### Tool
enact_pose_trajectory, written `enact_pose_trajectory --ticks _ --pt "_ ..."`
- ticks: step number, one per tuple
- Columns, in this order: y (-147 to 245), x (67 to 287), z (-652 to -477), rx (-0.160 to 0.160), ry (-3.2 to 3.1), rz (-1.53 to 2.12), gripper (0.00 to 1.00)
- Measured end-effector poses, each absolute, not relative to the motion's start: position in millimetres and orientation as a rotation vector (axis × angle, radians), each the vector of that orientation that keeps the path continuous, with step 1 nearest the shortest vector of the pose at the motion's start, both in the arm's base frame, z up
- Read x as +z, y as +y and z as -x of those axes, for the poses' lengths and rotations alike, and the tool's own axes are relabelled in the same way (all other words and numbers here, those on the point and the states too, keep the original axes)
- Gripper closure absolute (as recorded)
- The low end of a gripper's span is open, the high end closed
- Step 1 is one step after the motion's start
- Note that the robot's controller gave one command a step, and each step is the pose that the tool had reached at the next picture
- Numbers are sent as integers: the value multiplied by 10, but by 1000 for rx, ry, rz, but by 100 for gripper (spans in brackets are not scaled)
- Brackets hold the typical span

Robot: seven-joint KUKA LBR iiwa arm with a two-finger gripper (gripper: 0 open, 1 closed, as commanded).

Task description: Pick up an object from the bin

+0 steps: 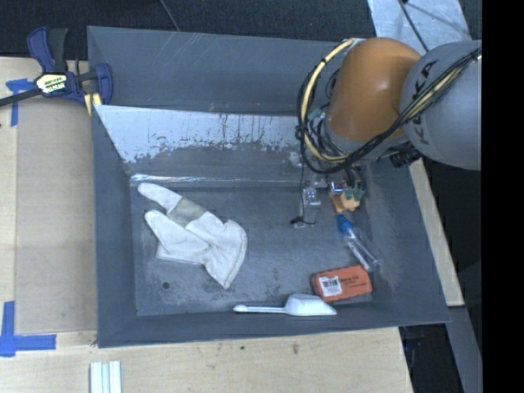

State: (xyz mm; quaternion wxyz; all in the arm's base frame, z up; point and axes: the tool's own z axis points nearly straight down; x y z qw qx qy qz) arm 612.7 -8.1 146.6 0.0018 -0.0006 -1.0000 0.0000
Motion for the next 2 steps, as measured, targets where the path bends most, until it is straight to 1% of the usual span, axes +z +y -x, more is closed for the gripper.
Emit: enact_pose_trajectory --ticks 1,2 --pt "-82 1515 -6139 0 -3145 2 0" --pt "180 1319 -6015 5 -3148 -122 0"
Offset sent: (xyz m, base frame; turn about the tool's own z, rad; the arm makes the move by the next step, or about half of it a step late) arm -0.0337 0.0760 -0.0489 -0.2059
